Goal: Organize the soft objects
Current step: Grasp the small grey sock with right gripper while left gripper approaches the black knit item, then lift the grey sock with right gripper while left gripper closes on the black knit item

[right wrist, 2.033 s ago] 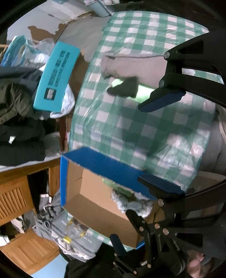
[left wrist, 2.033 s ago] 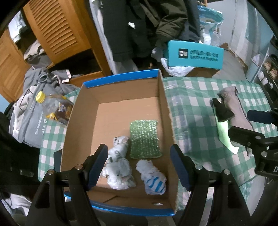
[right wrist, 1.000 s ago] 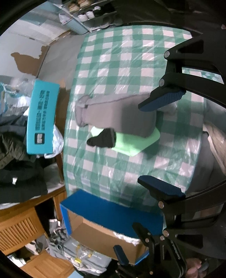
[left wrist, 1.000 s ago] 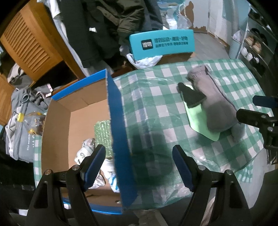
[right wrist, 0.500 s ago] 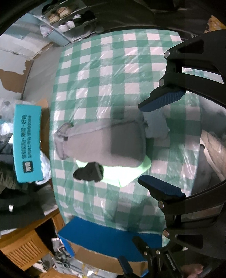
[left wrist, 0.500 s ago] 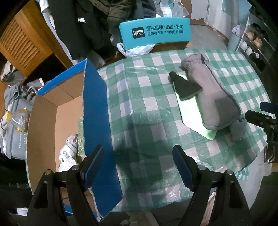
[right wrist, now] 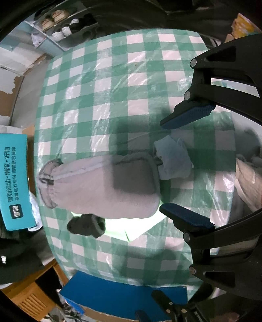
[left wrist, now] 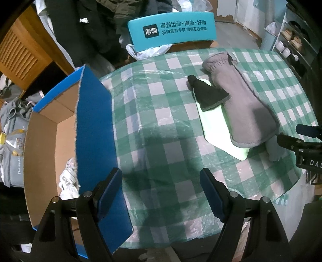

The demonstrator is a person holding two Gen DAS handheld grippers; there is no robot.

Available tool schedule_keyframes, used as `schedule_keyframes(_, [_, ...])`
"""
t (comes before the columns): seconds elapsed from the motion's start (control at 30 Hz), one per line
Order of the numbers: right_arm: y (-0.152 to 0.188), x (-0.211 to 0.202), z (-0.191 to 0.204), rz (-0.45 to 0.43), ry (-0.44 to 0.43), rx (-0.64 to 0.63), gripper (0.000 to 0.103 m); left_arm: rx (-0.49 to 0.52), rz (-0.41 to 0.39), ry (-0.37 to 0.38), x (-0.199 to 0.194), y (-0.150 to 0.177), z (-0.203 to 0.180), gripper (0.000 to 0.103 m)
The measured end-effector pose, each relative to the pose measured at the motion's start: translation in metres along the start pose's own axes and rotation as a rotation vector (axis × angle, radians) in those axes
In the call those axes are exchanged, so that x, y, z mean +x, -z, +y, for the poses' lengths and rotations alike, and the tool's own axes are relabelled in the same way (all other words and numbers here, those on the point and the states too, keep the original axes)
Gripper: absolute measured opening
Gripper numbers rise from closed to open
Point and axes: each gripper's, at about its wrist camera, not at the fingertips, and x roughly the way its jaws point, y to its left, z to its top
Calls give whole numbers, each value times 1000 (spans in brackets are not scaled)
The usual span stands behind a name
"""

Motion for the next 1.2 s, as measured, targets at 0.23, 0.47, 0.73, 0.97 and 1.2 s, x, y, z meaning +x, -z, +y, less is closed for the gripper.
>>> schedule_keyframes(0.23, [1, 19, -6, 40, 20, 12, 75, -10, 33, 23, 12, -4, -5, 81])
schedule_keyframes(0.47, [1, 40, -10, 73, 27, 20, 75, -5, 47, 23, 18, -6, -9, 81])
schedule_keyframes(0.73, [2, 61, -12, 99, 48, 9, 75, -9, 67, 35, 28, -11, -13, 81])
schedule_keyframes(0.97, [5, 68, -14, 107, 43, 14, 47, -15, 88, 51, 37, -15, -17, 81])
schedule_keyframes(1.2, [7, 59, -34, 94, 75, 51, 30, -29, 100, 62, 45, -23, -20, 81])
